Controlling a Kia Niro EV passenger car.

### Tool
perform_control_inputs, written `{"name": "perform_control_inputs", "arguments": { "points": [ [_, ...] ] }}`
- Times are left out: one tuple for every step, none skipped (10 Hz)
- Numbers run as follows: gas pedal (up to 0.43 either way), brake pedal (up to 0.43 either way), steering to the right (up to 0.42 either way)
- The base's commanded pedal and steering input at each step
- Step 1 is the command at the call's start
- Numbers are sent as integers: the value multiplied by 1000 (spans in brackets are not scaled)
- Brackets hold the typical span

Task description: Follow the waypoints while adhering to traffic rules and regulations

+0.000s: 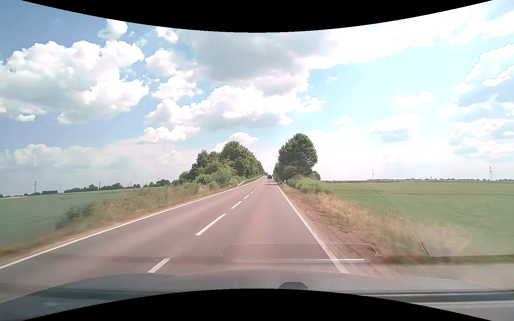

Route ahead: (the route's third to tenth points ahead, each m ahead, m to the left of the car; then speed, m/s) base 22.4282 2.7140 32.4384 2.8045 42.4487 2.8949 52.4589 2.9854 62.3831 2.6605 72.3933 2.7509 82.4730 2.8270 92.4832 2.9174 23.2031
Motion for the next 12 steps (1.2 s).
{"name": "perform_control_inputs", "arguments": {
  "points": [
    [248, 0, -3],
    [260, 0, -3],
    [260, 0, -3],
    [268, 0, -3],
    [268, 0, -3],
    [268, 0, -3],
    [268, 0, -3],
    [268, 0, -2],
    [268, 0, -1],
    [268, 0, -1],
    [268, 0, -1],
    [268, 0, 0]
  ]
}}
